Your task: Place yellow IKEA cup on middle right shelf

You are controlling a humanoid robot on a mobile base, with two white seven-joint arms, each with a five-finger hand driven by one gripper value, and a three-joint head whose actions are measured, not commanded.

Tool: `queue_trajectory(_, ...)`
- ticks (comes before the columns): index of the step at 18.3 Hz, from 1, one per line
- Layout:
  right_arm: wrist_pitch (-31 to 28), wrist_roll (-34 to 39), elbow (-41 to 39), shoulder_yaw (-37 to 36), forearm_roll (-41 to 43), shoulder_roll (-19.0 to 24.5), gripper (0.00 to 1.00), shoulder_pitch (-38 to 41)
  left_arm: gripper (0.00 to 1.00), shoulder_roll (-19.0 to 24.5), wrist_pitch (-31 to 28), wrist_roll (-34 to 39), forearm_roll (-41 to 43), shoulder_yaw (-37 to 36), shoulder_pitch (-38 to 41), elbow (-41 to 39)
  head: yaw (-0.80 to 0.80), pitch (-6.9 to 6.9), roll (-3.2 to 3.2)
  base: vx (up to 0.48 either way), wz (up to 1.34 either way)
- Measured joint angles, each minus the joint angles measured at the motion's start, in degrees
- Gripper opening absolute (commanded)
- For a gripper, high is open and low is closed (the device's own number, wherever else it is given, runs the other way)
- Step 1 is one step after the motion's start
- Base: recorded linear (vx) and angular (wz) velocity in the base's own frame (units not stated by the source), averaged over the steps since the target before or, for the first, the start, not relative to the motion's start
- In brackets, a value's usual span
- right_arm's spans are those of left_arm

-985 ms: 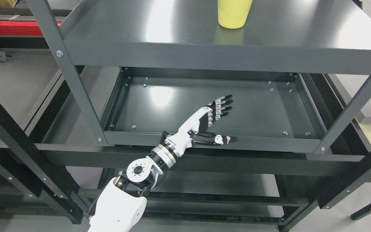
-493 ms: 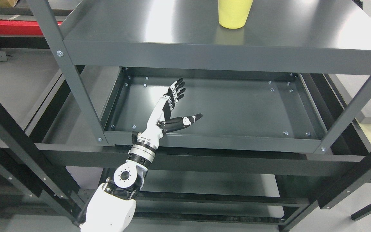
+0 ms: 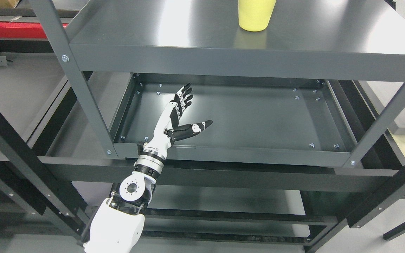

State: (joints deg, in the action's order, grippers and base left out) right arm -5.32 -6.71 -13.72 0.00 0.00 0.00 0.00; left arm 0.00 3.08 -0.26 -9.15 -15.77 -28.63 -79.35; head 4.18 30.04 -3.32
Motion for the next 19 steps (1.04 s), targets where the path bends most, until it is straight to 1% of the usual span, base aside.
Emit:
queue_trajectory(6, 0.00, 0.00, 0.00, 0.00, 0.00, 0.00, 0.99, 0.00, 0.99, 0.00, -1.56, 0.04, 0.12, 0.68, 2.33, -2.85, 0.00, 0.00, 0.00, 0.000, 0.00)
queue_trajectory(11, 0.00, 0.00, 0.00, 0.00, 0.00, 0.00, 0.99, 0.00, 0.99, 0.00, -3.74, 0.04, 0.12, 1.04, 4.97, -6.82, 0.00, 0.00, 0.00, 0.000, 0.00)
queue_trajectory(19, 0.00, 0.00, 0.00, 0.00, 0.00, 0.00, 0.99, 0.00, 0.99, 0.00, -4.41, -0.02, 0.11, 2.16, 7.01, -11.03, 0.00, 0.00, 0.00, 0.000, 0.00)
